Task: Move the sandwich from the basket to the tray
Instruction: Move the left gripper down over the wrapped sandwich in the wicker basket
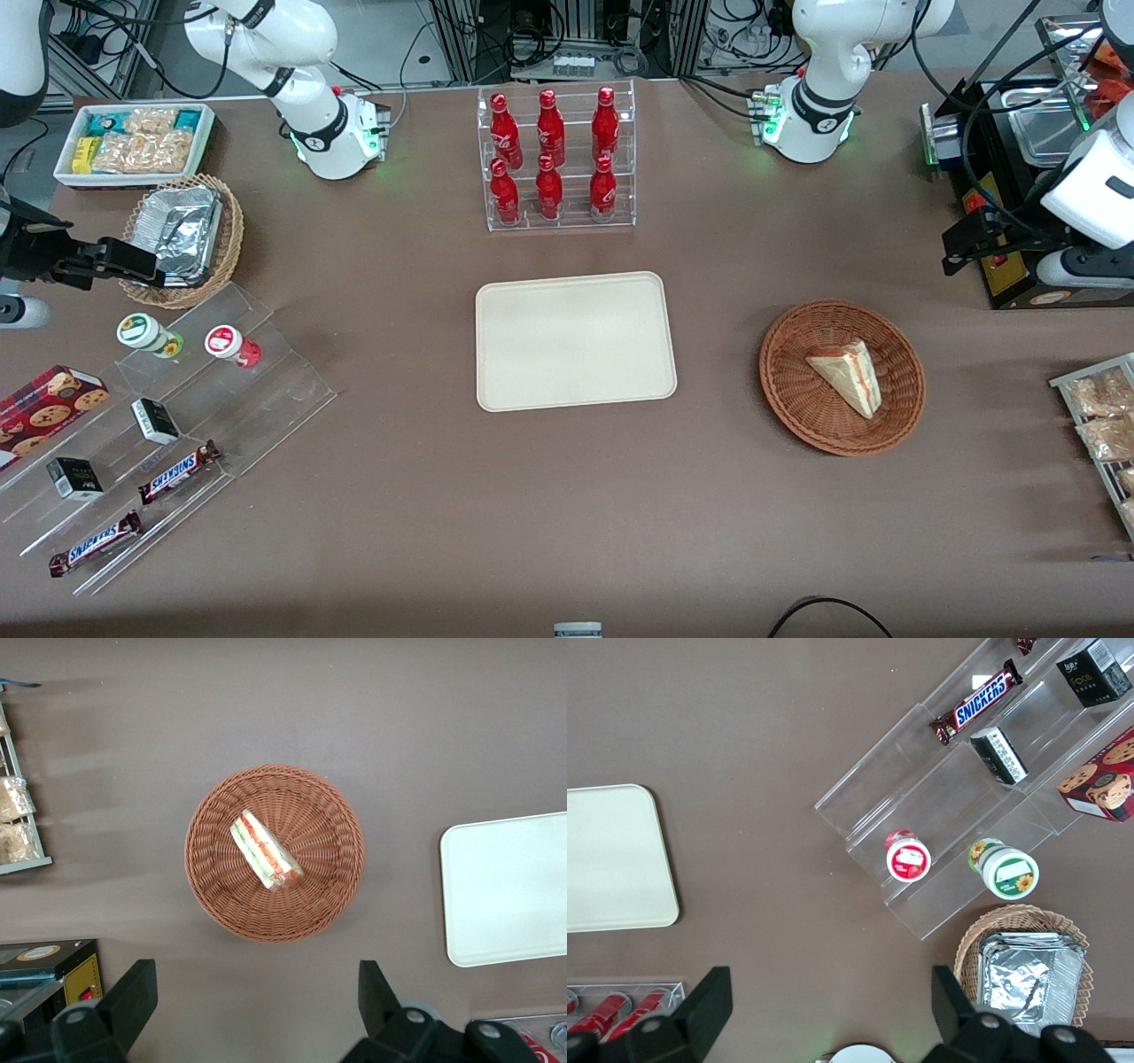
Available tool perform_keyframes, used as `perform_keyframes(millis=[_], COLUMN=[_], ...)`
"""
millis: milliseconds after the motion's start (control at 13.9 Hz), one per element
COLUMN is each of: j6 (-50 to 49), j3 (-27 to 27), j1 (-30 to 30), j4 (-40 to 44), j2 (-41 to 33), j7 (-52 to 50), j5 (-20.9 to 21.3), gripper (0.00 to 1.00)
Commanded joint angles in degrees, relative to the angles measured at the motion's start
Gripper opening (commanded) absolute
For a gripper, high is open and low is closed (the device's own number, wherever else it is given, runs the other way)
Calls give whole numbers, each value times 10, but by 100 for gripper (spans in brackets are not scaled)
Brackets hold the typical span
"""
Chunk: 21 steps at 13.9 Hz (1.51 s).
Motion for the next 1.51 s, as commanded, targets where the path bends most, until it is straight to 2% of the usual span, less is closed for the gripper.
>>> perform_keyframes(millis=[0, 144, 360, 504, 936, 1152, 1440], j6=[-6, -7, 29, 117, 437, 492, 519], j3=[8, 8, 9, 9, 13, 12, 12], j1=[-5, -2, 10, 10, 10, 9, 8], j4=[16, 14, -58, -146, -385, -418, -430], j2=[8, 12, 5, -13, -18, -3, 23], j7=[9, 8, 3, -20, -199, -285, -318], j5=[-1, -4, 0, -1, -7, -7, -7], gripper=[100, 100, 100, 100, 100, 100, 100])
